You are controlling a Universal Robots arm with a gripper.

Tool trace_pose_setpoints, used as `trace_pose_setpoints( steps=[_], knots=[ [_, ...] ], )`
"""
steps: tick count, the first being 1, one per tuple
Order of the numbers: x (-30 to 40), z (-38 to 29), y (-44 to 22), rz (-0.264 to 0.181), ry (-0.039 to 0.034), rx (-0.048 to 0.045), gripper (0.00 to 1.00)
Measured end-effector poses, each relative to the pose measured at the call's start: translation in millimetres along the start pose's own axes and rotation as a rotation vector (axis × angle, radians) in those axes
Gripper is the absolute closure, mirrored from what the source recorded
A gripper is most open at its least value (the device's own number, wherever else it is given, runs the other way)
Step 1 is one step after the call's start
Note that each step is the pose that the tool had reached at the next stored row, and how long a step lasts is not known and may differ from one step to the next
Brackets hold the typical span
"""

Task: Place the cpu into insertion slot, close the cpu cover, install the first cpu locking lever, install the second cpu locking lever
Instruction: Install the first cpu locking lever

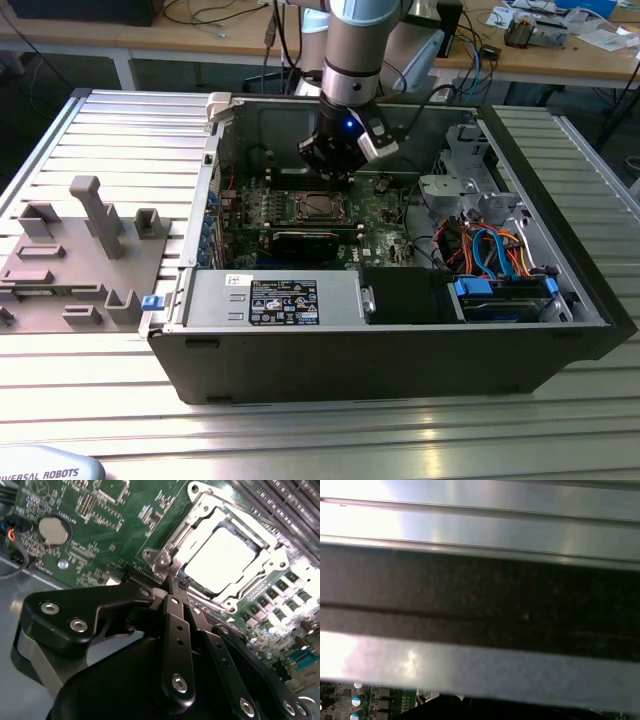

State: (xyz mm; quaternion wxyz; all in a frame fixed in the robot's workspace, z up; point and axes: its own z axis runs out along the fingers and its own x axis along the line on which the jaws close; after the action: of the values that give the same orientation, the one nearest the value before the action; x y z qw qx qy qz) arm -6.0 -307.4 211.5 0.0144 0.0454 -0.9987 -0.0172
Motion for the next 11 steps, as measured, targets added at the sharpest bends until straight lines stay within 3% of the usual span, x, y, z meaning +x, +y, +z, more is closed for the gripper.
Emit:
trace_pose_setpoints(
  steps=[4, 6, 11],
  knots=[
    [0.9, -0.3, -9.7, 0.0, -0.0002, -0.0021, 0.89],
    [1.9, -0.7, -20.9, 0.0, -0.0002, -0.0032, 0.89],
    [3.3, -1.1, -35.7, 0.0, -0.0003, -0.0033, 0.89]
  ],
)
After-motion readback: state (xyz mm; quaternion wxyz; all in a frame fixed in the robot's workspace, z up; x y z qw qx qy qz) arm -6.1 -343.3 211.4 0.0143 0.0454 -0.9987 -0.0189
